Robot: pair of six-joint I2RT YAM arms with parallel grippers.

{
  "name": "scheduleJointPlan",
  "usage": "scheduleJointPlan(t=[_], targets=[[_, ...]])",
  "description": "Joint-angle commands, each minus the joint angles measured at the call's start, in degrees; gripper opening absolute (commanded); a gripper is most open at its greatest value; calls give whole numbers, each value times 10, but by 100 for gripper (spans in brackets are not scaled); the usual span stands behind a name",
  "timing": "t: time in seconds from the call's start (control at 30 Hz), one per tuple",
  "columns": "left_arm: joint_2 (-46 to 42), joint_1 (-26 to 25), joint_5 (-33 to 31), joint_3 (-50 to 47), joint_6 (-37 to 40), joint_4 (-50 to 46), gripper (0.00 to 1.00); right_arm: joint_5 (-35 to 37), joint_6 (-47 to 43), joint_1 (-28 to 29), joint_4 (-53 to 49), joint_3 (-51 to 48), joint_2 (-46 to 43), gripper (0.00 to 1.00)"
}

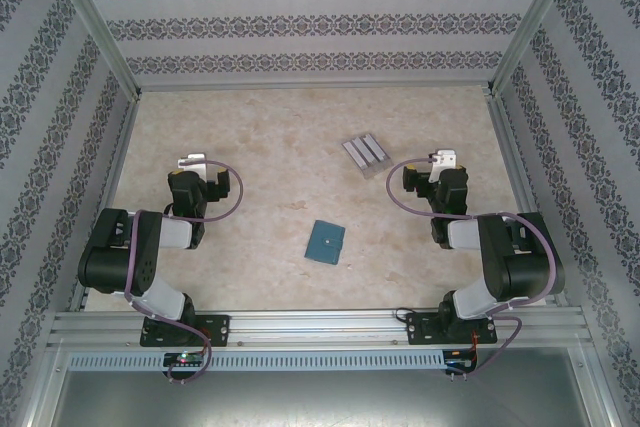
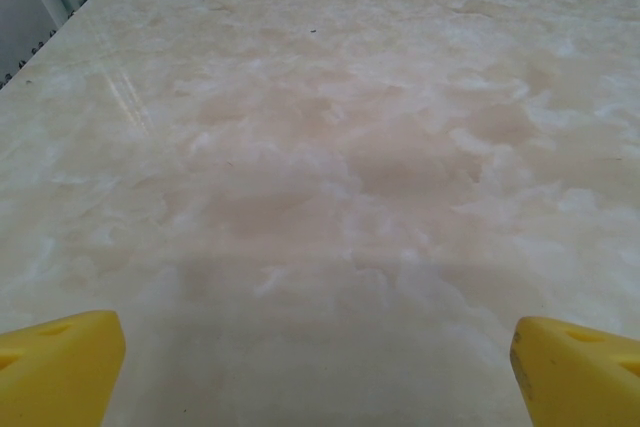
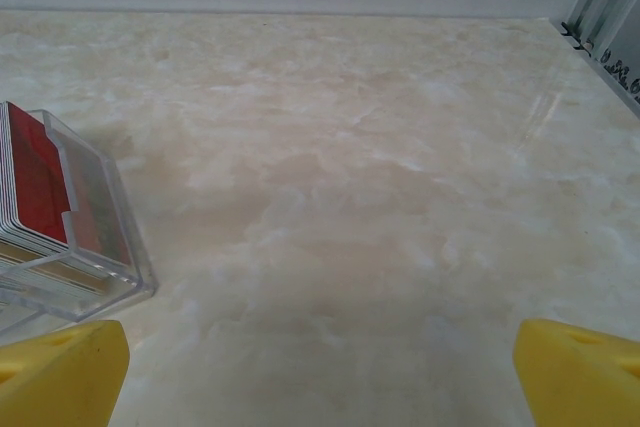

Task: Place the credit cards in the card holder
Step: Reset both arms

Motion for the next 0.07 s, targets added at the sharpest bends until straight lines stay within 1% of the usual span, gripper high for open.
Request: scheduleJointPlan(t=[0.0,0.03], targets=[[-6,2,5,6,-10,-6,100,-4,-9,4,8,6,-13,98],[-6,2,5,6,-10,-6,100,-4,-11,5,13,3,-13,98]])
